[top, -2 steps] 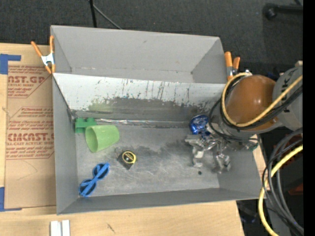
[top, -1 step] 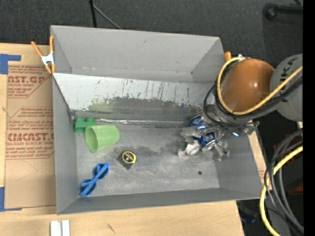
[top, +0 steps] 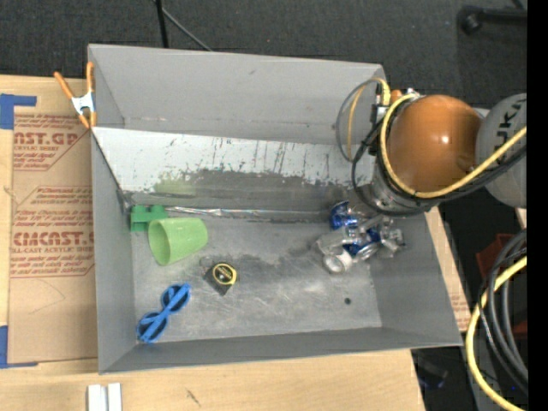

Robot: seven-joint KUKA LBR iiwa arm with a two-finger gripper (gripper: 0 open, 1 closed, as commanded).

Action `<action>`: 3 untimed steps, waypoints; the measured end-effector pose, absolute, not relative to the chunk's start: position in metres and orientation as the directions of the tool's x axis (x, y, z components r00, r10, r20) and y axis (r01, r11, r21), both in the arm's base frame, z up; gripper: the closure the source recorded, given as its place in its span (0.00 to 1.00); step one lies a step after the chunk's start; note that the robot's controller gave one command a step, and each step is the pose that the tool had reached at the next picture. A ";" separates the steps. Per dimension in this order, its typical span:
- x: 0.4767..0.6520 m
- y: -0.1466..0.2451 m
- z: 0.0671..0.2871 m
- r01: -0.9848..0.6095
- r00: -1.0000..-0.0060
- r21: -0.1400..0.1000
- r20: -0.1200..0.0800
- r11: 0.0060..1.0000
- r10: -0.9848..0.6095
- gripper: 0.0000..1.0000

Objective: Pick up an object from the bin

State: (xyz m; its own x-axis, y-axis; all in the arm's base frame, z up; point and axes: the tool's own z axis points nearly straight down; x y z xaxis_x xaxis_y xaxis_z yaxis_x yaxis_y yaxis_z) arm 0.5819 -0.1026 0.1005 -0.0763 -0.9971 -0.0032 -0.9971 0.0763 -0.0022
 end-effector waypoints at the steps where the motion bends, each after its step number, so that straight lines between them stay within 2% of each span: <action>1: 0.581 -0.107 0.087 -0.969 0.246 -0.008 -0.009 -0.246 -0.969 0.00; 2: 0.566 -0.082 0.074 -0.822 0.569 -0.010 0.001 -0.569 -0.822 0.00; 3: 0.565 -0.083 0.075 -0.824 0.567 0.000 -0.001 -0.567 -0.824 1.00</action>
Offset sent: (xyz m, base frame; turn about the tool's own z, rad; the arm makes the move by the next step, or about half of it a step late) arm -0.0023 -0.0203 -0.0305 -0.4036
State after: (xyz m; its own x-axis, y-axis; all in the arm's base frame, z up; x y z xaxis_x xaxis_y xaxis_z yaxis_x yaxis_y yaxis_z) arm 0.5650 -0.0830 0.0753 0.5666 -0.8240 -0.0009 -0.8240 -0.5666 -0.0001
